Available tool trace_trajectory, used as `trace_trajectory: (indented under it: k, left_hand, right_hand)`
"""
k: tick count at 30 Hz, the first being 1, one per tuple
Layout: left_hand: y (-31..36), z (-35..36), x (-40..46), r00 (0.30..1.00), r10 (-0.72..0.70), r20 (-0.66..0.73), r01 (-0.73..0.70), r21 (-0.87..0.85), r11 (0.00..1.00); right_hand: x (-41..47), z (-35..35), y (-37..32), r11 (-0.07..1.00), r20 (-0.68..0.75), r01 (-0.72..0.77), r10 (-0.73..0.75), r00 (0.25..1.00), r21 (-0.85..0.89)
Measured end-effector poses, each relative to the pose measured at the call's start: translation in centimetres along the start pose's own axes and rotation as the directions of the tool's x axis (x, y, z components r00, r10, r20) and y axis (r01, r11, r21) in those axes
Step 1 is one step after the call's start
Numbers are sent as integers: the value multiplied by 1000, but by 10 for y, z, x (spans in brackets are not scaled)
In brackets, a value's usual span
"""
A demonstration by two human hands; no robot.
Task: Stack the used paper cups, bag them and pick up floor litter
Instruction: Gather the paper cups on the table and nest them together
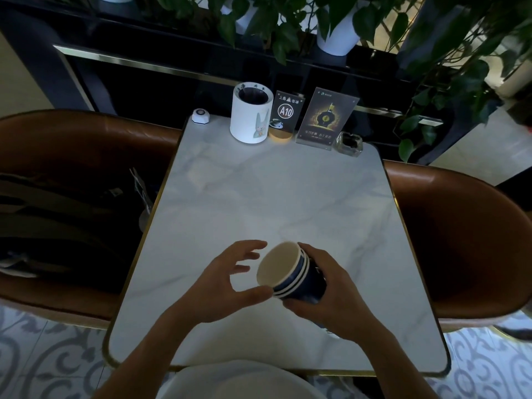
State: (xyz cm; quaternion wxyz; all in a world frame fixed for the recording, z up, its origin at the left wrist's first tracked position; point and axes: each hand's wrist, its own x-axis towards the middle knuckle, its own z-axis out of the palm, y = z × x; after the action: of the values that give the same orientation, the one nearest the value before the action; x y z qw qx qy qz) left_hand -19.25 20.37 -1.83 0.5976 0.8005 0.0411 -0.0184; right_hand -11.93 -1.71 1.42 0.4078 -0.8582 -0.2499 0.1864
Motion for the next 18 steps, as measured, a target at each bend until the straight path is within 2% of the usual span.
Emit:
trace_trajectory:
  k: [18]
  left_hand:
    - [13, 12, 2, 999, -12, 32, 12, -2, 1000]
  right_hand:
    - [-8, 1, -2, 1000, 41, 24, -24, 999, 16]
